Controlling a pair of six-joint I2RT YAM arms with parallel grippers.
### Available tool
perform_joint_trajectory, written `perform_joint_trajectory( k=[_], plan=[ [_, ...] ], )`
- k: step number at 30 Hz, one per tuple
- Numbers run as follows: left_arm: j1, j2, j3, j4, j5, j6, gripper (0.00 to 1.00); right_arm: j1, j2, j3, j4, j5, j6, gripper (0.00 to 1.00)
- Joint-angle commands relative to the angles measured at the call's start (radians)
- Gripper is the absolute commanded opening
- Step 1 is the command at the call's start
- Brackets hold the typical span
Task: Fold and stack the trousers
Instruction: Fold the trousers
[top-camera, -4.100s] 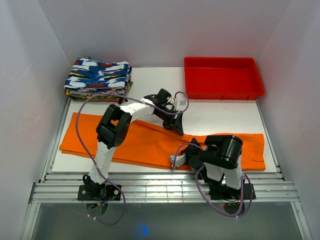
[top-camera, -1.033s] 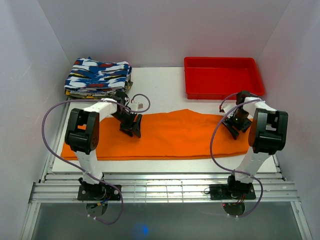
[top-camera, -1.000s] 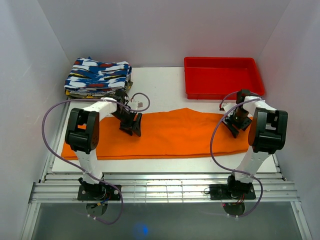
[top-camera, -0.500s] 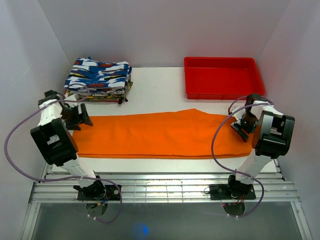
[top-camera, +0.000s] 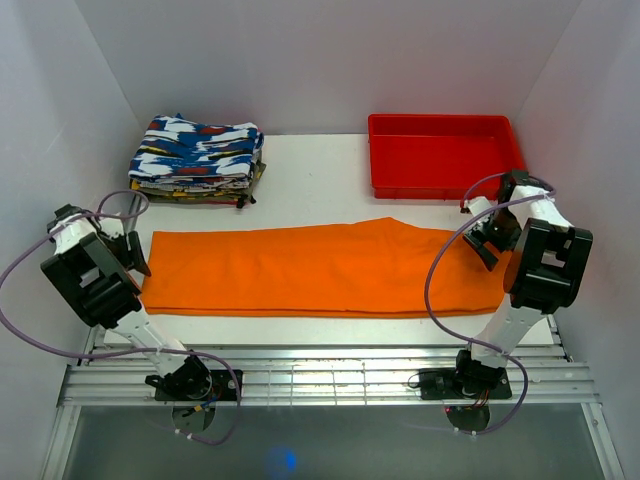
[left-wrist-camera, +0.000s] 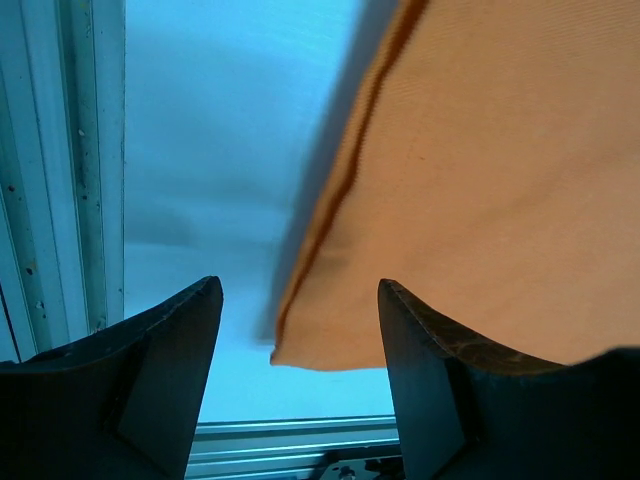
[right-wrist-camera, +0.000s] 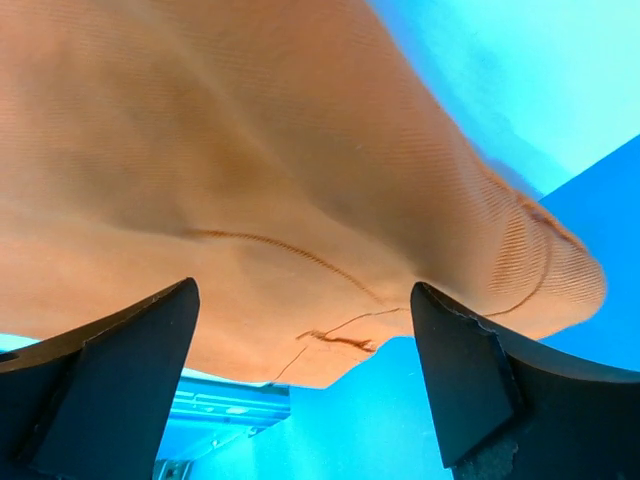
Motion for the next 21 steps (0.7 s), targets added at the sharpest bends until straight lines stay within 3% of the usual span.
perform_joint_trajectory(
  k=[1,5,12,19,21],
  plan=[
    [0.009,0.039,-0.015,0.049,-0.043,0.01,0.74,-0.005,-0.038,0.032,-0.103,-0.034,0.007,0.92],
    [0.009,0.082,-0.045,0.08,-0.023,0.007,0.69,-0.005,-0.076,0.037,-0.133,-0.016,0.0,0.92],
    [0.009,0.053,-0.157,0.072,0.076,0.016,0.52,-0.006,-0.093,-0.052,-0.16,0.009,-0.011,0.92],
    [0.01,0.028,-0.148,0.037,0.165,-0.036,0.28,-0.006,-0.075,-0.032,-0.188,-0.016,0.013,0.92],
    [0.012,0.033,-0.104,0.011,0.173,-0.03,0.13,-0.005,-0.067,-0.006,-0.203,-0.022,0.015,0.92]
  ],
)
